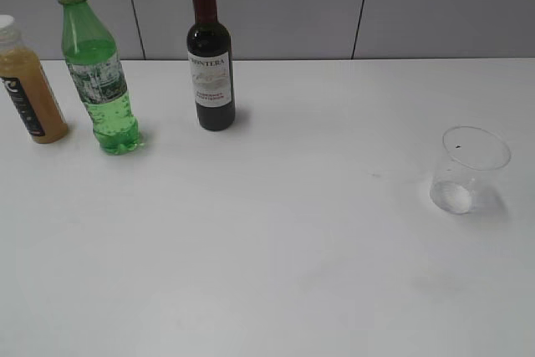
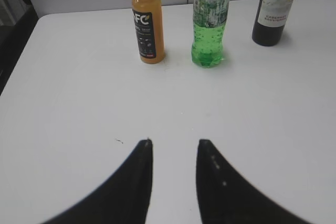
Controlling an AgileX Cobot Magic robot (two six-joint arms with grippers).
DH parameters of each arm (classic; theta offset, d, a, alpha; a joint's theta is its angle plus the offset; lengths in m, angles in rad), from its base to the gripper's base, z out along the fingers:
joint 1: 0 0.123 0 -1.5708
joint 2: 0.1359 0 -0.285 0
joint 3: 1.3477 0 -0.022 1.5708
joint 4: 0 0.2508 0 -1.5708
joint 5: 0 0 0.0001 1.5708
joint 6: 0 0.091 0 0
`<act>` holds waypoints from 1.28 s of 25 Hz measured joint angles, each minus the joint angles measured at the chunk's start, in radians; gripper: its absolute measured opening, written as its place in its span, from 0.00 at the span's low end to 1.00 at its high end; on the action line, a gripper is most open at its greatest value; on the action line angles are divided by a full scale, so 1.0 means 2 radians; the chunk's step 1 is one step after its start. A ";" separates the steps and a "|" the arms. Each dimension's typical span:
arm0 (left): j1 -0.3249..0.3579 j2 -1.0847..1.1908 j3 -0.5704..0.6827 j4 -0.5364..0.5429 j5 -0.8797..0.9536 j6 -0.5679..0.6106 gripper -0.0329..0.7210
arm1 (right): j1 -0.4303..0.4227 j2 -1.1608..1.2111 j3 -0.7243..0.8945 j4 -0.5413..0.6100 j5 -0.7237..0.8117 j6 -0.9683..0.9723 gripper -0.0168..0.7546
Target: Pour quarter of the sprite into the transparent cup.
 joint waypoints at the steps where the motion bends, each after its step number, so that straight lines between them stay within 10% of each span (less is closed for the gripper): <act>1: 0.000 0.000 0.000 0.000 0.000 0.000 0.35 | 0.000 0.000 0.000 0.000 0.000 0.000 0.79; 32: 0.000 0.000 0.000 0.000 0.000 0.000 0.35 | 0.000 0.000 0.000 0.004 0.000 0.000 0.82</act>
